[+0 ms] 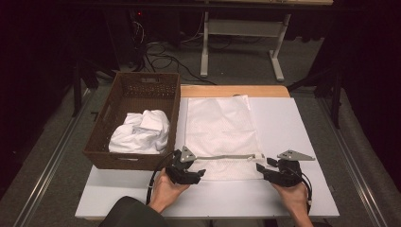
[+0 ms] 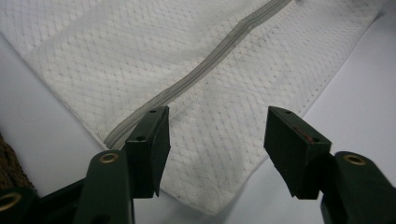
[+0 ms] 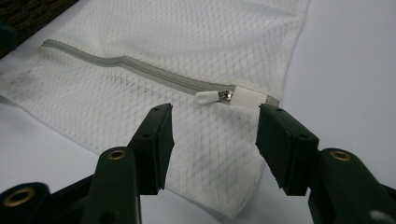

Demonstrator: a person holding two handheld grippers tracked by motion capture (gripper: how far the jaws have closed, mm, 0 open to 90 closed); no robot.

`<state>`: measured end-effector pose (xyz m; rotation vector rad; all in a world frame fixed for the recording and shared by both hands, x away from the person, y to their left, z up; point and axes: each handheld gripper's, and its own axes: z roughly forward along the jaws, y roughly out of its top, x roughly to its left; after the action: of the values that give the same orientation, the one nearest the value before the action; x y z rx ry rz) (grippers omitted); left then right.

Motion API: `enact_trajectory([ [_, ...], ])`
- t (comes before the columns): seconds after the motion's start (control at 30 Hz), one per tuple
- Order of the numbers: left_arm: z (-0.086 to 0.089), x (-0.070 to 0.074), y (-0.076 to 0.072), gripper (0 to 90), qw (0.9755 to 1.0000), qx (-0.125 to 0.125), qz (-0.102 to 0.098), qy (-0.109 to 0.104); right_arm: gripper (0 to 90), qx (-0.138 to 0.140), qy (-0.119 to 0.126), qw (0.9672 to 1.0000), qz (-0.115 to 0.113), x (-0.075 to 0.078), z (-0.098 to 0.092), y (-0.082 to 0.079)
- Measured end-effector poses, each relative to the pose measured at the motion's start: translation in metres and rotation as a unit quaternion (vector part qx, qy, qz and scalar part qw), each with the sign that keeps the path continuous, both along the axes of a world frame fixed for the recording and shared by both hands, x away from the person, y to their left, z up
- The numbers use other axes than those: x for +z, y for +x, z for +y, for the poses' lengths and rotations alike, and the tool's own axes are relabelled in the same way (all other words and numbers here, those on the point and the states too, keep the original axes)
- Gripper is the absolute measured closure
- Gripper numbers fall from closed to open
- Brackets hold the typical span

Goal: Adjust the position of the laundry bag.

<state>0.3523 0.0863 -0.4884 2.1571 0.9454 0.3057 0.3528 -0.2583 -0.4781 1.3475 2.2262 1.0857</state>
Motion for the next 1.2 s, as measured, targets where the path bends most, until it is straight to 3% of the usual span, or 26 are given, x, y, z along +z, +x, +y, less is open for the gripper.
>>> enact_trajectory([
  [0.53,-0.003,-0.001,-0.001,40.0,0.9998,-0.011,0.005,0.016,59.3,0.012,0.008,0.9995,0.03,-0.003,-0.002,0.005],
  [0.77,-0.004,0.0,-0.002,38.8,0.9997,-0.02,0.006,0.015,64.2,0.013,0.03,0.9979,0.055,-0.004,-0.008,0.01],
  [0.97,-0.006,0.001,-0.003,39.2,0.9995,-0.025,0.003,0.018,68.6,0.011,0.031,0.9981,0.053,-0.005,-0.008,0.013],
  [1.1,-0.006,0.003,-0.004,40.4,0.9994,-0.032,0.012,0.009,69.3,0.011,0.027,0.9982,0.052,-0.006,-0.008,0.014],
  [1.2,-0.006,0.005,-0.005,40.9,0.9994,-0.034,0.005,0.009,69.1,0.005,0.025,0.9981,0.055,-0.007,-0.008,0.016],
])
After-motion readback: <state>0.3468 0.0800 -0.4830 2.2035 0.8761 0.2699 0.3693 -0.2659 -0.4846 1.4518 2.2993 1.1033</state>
